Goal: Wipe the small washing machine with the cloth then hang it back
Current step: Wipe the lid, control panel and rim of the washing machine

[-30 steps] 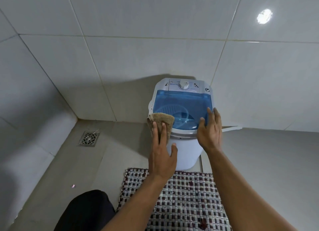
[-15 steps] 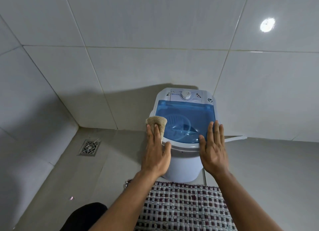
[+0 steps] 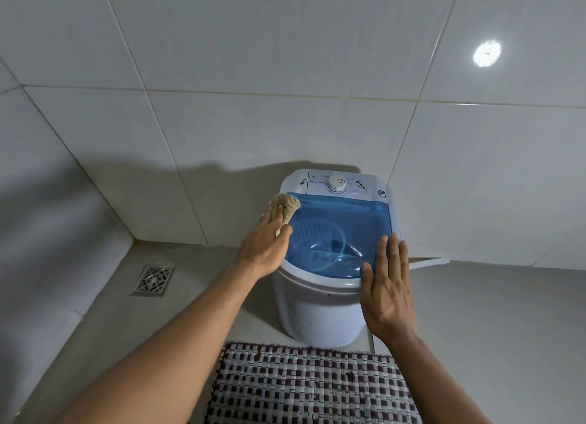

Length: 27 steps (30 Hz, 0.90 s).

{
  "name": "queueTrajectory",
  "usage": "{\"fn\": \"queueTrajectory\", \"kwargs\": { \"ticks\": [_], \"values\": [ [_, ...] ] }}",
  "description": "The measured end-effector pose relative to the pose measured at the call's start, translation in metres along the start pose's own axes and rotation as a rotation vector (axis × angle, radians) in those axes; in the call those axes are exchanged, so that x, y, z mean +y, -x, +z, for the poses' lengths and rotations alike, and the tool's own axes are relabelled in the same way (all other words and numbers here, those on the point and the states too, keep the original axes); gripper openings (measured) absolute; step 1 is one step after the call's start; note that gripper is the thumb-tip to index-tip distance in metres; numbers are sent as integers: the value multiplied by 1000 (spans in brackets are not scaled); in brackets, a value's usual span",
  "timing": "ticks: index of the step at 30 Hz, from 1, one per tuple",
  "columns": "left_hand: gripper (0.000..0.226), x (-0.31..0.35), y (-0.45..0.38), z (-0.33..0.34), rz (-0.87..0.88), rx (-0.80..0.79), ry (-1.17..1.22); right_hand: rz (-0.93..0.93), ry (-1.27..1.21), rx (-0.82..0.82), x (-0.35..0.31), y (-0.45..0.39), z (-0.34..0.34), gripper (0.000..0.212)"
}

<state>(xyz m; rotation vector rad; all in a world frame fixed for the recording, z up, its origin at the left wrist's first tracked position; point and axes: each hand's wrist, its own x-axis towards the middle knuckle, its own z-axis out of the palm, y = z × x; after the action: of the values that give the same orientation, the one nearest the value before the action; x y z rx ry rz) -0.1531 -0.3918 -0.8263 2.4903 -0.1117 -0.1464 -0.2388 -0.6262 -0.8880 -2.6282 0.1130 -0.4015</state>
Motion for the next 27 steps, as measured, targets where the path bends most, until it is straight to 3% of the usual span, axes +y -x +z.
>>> {"fn": "queueTrajectory", "kwargs": {
  "ticks": [19,27],
  "values": [
    [54,7,-120,-5,67,90,-119,-18,6,58,0,-1,5,67],
    [54,14,-136,-3,184,85,-153,-21,-10,81,1,0,9,67]
  ]
}}
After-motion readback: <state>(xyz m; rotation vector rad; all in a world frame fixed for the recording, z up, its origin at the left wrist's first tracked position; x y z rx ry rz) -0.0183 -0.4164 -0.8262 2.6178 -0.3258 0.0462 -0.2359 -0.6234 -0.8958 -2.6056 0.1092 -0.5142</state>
